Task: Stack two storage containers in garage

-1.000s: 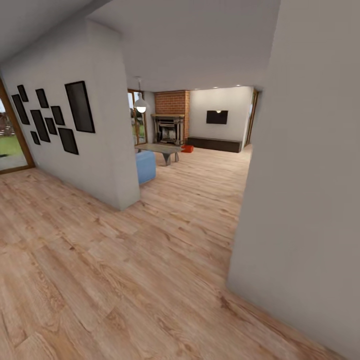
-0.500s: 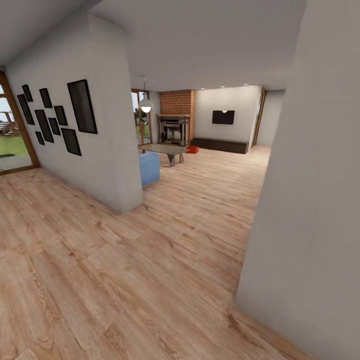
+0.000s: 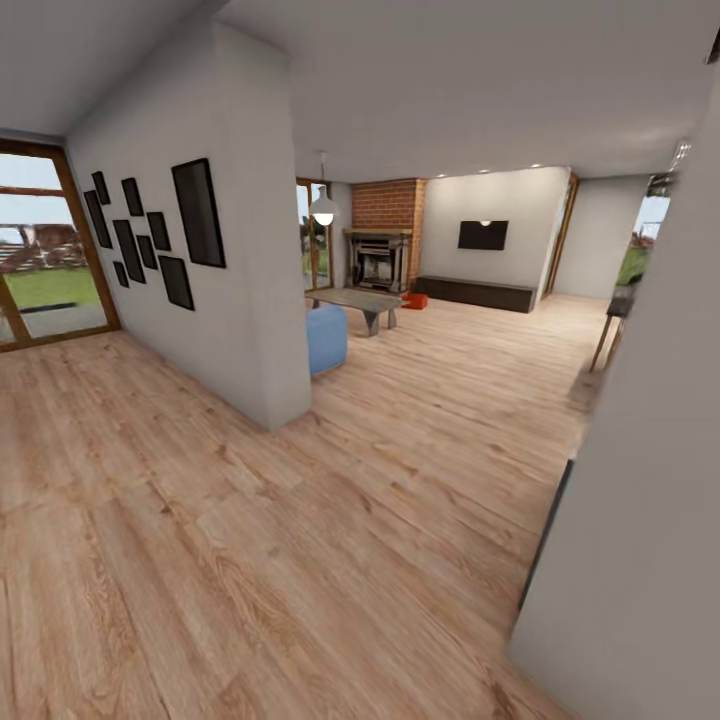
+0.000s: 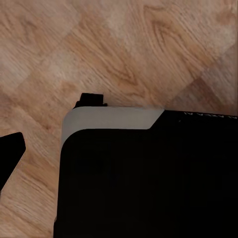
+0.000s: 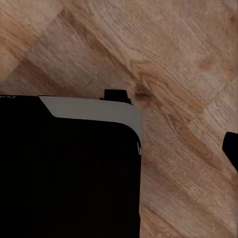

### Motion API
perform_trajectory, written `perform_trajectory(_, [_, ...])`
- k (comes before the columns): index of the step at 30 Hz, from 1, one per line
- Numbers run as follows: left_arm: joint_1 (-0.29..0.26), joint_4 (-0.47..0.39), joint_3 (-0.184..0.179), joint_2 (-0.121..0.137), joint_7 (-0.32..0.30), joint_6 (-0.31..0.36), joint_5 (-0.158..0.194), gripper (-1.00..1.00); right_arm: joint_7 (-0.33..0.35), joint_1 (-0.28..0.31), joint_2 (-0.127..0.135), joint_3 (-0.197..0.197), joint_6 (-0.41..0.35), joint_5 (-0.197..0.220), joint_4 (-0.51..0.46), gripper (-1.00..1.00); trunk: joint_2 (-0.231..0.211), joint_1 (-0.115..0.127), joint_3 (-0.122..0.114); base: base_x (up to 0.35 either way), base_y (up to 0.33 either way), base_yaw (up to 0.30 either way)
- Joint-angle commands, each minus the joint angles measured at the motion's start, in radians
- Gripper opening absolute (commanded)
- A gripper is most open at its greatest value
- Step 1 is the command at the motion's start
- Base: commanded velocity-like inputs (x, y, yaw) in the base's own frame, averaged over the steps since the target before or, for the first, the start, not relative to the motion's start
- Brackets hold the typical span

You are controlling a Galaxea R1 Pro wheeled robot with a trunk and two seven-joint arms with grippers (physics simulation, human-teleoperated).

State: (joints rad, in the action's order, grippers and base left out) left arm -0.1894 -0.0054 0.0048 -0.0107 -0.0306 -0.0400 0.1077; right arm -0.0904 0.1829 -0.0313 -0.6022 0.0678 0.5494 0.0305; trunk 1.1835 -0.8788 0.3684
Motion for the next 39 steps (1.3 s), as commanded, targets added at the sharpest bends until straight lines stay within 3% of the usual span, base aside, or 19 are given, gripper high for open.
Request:
perform_trajectory(1, [-0.001,0.001,0.0,0.0,-0.003,-0.003,0.01,1.0,0.0,0.001,-0.001,-0.008,0.006,0.009,0.003,1.0,0.001,-0.001,0.001,0.322,0.0,0.011])
perform_trajectory(9, [-0.001,0.001,0.0,0.0,-0.003,-0.003,0.01,1.0,0.0,0.001,-0.001,-0.008,0.005,0.009,0.003,1.0,0.001,-0.001,0.001,0.322,0.0,0.013])
perform_trajectory(20, [-0.001,0.001,0.0,0.0,-0.003,-0.003,0.01,1.0,0.0,0.001,-0.001,-0.008,0.01,0.009,0.003,1.0,0.001,-0.001,0.001,0.322,0.0,0.221])
perform_trajectory(39, [-0.001,0.001,0.0,0.0,-0.003,-0.004,0.01,1.0,0.0,0.001,-0.001,-0.008,0.009,0.009,0.003,1.0,0.001,-0.001,0.001,0.322,0.0,0.007])
